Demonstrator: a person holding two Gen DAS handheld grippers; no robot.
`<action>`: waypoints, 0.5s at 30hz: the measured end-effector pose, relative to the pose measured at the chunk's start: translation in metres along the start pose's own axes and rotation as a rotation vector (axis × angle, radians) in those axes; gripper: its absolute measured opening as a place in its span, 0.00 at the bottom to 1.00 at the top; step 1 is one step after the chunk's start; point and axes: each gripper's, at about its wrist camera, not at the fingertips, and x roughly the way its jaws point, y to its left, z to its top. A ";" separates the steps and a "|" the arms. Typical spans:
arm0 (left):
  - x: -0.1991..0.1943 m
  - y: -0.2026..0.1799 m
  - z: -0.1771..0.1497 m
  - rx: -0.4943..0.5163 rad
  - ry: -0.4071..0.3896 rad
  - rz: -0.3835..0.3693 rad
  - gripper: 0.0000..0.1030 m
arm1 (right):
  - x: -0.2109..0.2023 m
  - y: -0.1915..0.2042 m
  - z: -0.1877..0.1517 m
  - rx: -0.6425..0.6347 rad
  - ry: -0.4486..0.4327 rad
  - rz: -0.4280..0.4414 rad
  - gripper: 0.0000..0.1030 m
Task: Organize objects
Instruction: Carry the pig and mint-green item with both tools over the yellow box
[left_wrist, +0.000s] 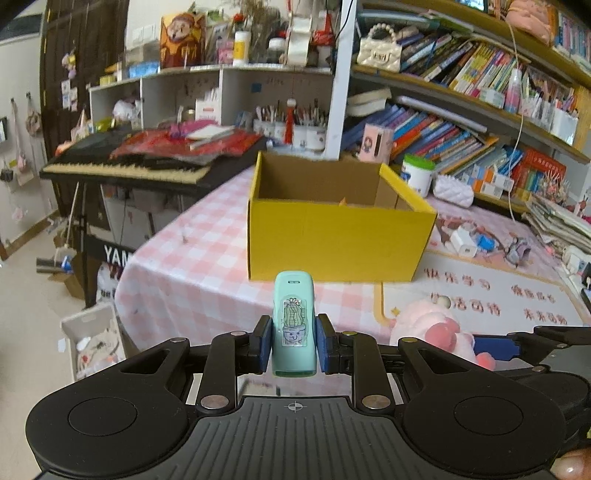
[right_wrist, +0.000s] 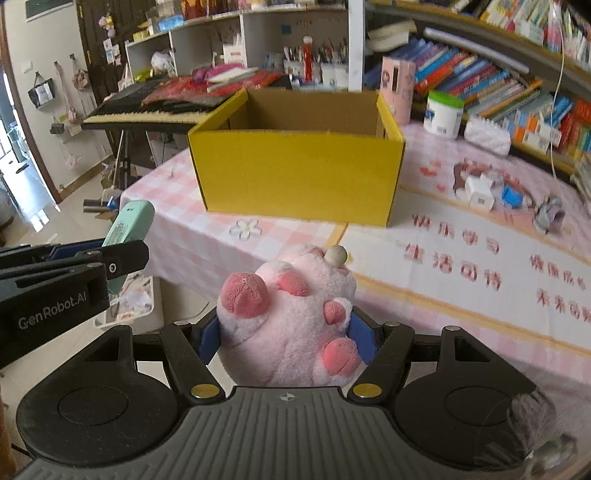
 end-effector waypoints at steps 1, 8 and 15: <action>0.000 -0.001 0.003 0.003 -0.013 0.000 0.22 | -0.001 0.000 0.003 -0.003 -0.017 -0.008 0.65; 0.009 -0.008 0.021 0.017 -0.061 0.003 0.22 | 0.001 -0.010 0.032 -0.022 -0.122 -0.042 0.65; 0.036 -0.009 0.050 0.009 -0.085 0.027 0.22 | 0.017 -0.022 0.077 -0.051 -0.202 -0.039 0.65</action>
